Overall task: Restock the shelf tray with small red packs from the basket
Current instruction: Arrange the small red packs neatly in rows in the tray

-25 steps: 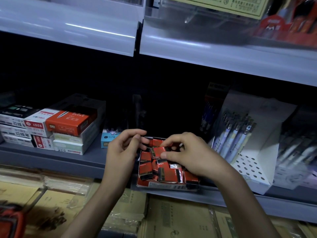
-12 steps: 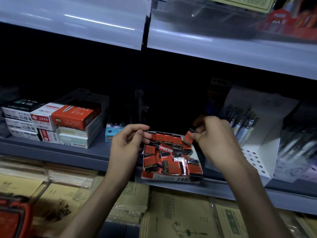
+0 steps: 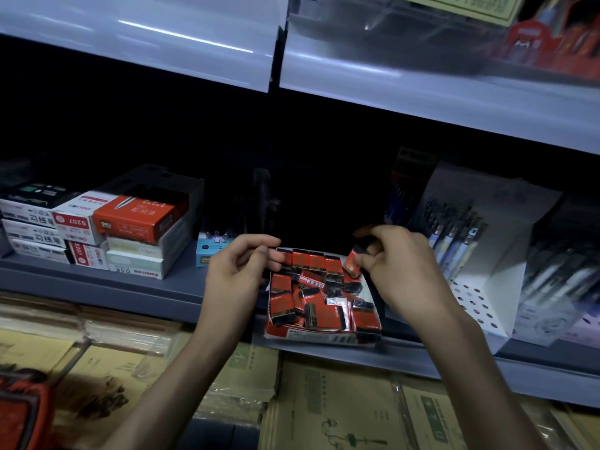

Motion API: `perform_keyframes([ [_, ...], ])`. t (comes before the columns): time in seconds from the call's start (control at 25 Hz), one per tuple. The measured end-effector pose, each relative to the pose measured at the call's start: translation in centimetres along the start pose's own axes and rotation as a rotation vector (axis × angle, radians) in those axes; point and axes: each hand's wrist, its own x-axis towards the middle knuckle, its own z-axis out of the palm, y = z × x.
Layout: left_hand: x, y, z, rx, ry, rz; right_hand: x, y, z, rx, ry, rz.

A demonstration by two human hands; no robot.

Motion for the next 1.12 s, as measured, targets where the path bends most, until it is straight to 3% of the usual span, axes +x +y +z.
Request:
perform_keyframes([
  [0.12,-0.3,0.8,0.4,0.013,-0.048,0.04,-0.2,-1.1,-0.8,0.153,0.059,-0.042],
  [0.24,-0.5,1.9,1.1,0.007,-0.14,0.092,-0.8,-2.9,-1.5,0.641,-0.129,0.014],
  [0.36,-0.4,1.9,1.2,-0.03,-0.167,0.062,-1.0,-3.4,-1.3,0.794,-0.231,0.014],
  [0.44,-0.4,1.6,1.1,-0.051,-0.119,0.032,-0.7,-2.8,-0.9,0.65,-0.151,0.012],
  [0.56,-0.3,1.1,0.7,-0.054,-0.054,0.007,0.2,-1.0,-0.4,0.055,-0.053,-0.006],
  [0.68,-0.3,0.7,0.6,-0.061,-0.019,-0.02,1.0,0.1,0.6,-0.252,-0.274,0.01],
  [0.84,-0.3,0.3,0.8,-0.047,-0.009,-0.02,2.0,-0.3,0.9,-0.295,-0.482,0.07],
  [1.12,0.0,-0.1,0.6,-0.048,-0.009,0.001,1.3,-1.3,-0.7,-0.289,-0.362,0.079],
])
